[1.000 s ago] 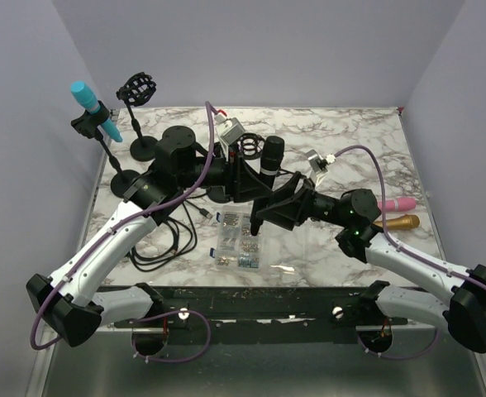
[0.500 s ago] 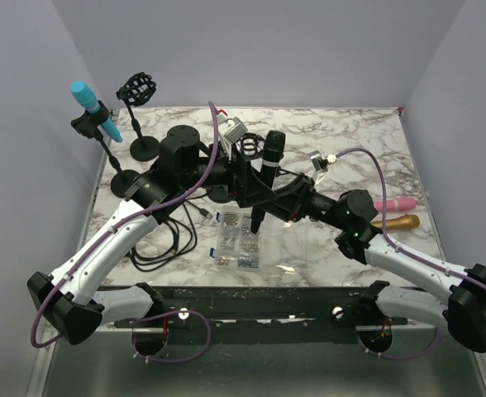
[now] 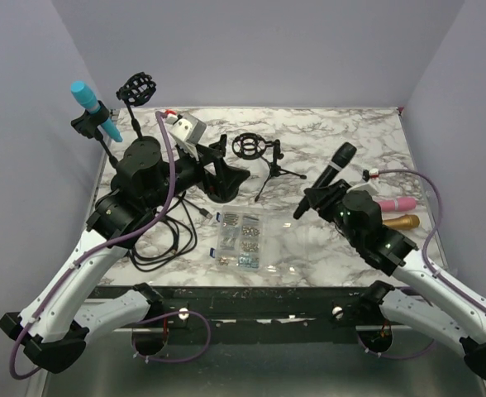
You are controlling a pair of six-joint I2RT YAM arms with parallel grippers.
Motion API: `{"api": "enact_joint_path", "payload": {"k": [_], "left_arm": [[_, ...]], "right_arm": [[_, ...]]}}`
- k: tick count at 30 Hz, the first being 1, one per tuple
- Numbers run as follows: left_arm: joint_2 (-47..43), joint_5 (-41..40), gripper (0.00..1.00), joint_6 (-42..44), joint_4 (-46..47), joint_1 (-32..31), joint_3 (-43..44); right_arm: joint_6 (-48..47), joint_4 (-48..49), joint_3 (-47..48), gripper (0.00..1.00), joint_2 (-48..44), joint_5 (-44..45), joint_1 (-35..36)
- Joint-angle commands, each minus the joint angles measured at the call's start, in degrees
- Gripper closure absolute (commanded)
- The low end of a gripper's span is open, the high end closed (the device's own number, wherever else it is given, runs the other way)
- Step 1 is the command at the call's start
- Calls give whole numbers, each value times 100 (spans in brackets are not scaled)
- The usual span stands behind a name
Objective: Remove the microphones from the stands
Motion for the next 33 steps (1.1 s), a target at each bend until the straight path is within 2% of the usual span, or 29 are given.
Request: {"api": "enact_joint_path", "payload": {"k": [1,4,9,13,16,20,26,33], "left_arm": [[-92,-685,1,136,125,-11,-159],[-18,-670,1,99,64,-10,-112],[60,-567,1,61,46,-7,-79],[74,-700,1,80,67,-12,-122],[127,-626,1,72,77,-11,-116],[122,-750,1,120,47,-8,-116],[25,-761,1,101,202,-7,-250],[6,-726,1,79,224,-7,-266]], "right_arm": [[1185,-3229,540,100,179,2661,-80],[1399,-4141,929,100,744,2537,-539],[981,-3783,647,99,814,1658,-1801],[885,-3761,509,99,793,1521,-2565],[1059,-3971,550,99,942,1764,-2695],[2060,-4558,501,99,1046,2353,-2838],[3417,-5708,331,99,1438,2735,-3078],[3278,-4964,-251,99,1088,2141,-3245]]}}
